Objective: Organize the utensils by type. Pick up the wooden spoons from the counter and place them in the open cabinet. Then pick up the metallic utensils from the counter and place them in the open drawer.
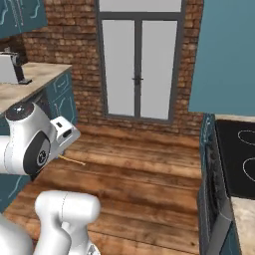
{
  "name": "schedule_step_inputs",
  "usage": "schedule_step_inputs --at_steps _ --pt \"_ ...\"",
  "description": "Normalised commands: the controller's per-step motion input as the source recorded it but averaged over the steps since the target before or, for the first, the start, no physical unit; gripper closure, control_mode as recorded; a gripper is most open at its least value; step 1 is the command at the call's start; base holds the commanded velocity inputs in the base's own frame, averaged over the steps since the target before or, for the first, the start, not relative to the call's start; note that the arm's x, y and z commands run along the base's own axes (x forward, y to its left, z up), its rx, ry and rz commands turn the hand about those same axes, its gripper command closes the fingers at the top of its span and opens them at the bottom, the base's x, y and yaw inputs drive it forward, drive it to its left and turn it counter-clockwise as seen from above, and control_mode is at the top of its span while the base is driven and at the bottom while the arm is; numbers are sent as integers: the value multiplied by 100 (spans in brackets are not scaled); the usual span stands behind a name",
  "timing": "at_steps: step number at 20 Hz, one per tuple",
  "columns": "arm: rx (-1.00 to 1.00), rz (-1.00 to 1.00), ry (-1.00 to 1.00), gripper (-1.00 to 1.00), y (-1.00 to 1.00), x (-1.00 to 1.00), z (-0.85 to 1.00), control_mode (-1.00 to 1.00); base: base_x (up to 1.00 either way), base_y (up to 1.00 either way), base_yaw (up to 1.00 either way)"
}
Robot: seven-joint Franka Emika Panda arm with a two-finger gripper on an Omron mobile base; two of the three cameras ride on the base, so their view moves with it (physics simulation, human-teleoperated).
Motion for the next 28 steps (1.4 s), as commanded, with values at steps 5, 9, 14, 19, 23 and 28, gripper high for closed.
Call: schedule_step_inputs --at_steps 5,9,14,19,23,28 --pt "0 0 0 100 0 0 0 100 -1 0 55" --pt "0 0 0 100 0 0 0 100 -6 0 54" --pt "0 0 0 100 0 0 0 100 -4 0 54" --pt "0 0 0 100 0 0 0 100 -7 0 55" --pt "0 0 0 100 0 0 0 100 -3 0 55" --pt "0 0 0 100 0 0 0 100 -2 0 54"
